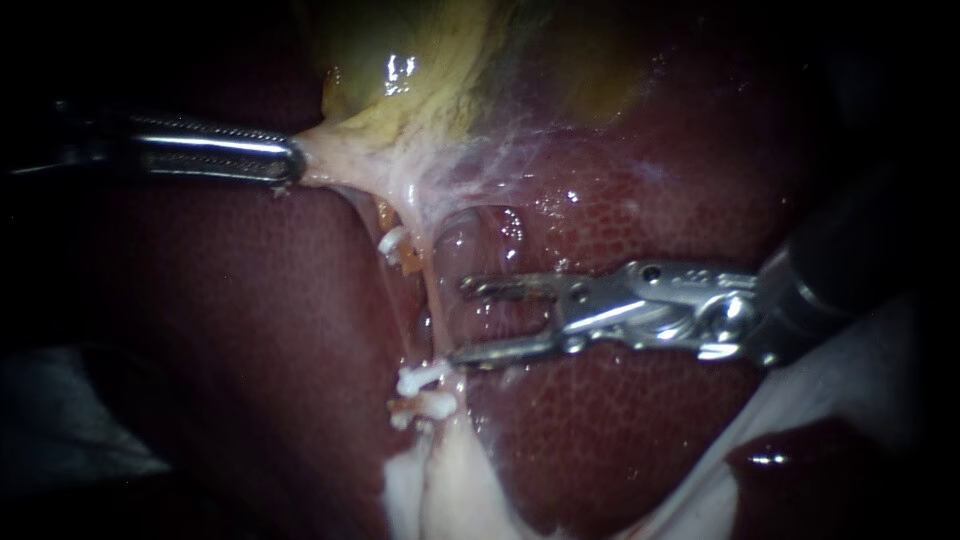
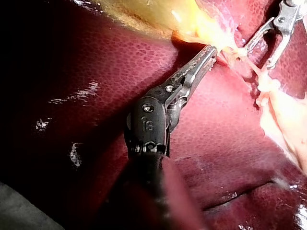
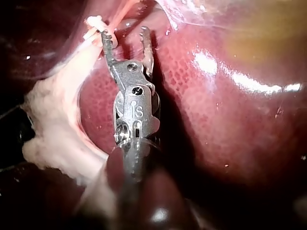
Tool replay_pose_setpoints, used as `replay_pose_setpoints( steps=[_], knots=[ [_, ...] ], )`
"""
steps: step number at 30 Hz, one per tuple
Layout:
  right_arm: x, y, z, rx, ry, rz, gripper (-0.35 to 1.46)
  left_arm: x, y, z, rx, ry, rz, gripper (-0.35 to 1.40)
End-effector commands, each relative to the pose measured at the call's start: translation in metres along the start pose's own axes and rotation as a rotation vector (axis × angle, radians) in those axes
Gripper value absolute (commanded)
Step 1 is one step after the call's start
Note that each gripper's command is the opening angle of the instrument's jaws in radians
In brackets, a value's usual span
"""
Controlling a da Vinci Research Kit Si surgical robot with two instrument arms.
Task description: Going back first clip right tube
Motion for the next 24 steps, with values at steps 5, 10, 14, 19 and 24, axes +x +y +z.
replay_pose_setpoints(
  steps=[5, 10, 14, 19, 24],
  knots=[
    [0.0013, -0.0009, -0.0043, -0.006, -0.068, -0.138, 0.5, 0.0, 0.0, -0.0003, 0.002, 0.0, 0.001, -0.35],
    [0.0025, -0.0019, -0.0081, -0.006, -0.107, -0.225, 0.5, 0.0, -0.0002, -0.0004, 0.004, 0.001, 0.001, -0.35],
    [0.0031, -0.0024, -0.0099, -0.018, -0.123, -0.25, 0.5, 0.0, -0.0002, -0.0003, 0.004, 0.001, 0.001, -0.35],
    [0.0033, -0.0025, -0.0111, -0.034, -0.125, -0.244, 0.5, -0.0001, -0.0005, 0.0, 0.005, 0.001, 0.002, -0.35],
    [0.0031, -0.0025, -0.0113, -0.067, -0.132, -0.248, 0.5, -0.0008, -0.0007, 0.0009, 0.011, 0.002, 0.005, -0.35]
  ],
)
